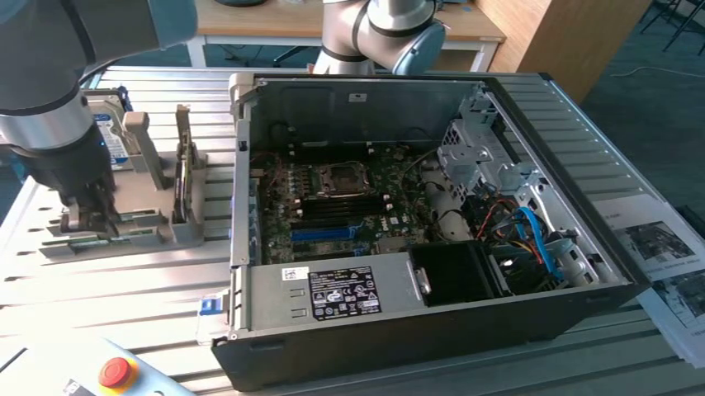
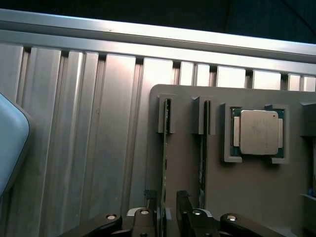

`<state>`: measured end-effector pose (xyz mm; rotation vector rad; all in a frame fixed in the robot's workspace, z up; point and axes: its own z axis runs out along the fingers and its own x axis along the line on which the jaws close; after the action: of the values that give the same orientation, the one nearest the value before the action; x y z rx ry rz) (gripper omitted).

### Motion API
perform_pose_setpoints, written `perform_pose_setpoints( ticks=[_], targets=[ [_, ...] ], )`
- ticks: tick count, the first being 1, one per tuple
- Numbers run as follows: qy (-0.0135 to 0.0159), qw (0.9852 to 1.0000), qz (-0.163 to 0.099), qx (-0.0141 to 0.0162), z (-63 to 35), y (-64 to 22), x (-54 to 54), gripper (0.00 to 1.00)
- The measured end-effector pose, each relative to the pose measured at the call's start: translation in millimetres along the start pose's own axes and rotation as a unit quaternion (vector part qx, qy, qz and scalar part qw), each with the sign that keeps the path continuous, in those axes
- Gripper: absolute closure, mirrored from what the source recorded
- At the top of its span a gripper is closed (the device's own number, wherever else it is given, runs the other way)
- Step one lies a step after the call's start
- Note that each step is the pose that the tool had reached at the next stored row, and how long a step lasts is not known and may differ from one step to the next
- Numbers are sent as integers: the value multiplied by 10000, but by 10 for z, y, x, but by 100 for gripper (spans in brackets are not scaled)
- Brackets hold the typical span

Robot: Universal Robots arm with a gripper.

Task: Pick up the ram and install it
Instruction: 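Pick up the ram and move it above insertion slot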

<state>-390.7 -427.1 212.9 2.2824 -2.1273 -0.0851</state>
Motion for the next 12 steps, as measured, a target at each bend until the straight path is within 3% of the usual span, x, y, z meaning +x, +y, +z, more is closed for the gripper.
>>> perform_pose_setpoints(
  ticks=[12],
  targets=[
    [0,10000,0,0,90,-4,3,70]
  ],
)
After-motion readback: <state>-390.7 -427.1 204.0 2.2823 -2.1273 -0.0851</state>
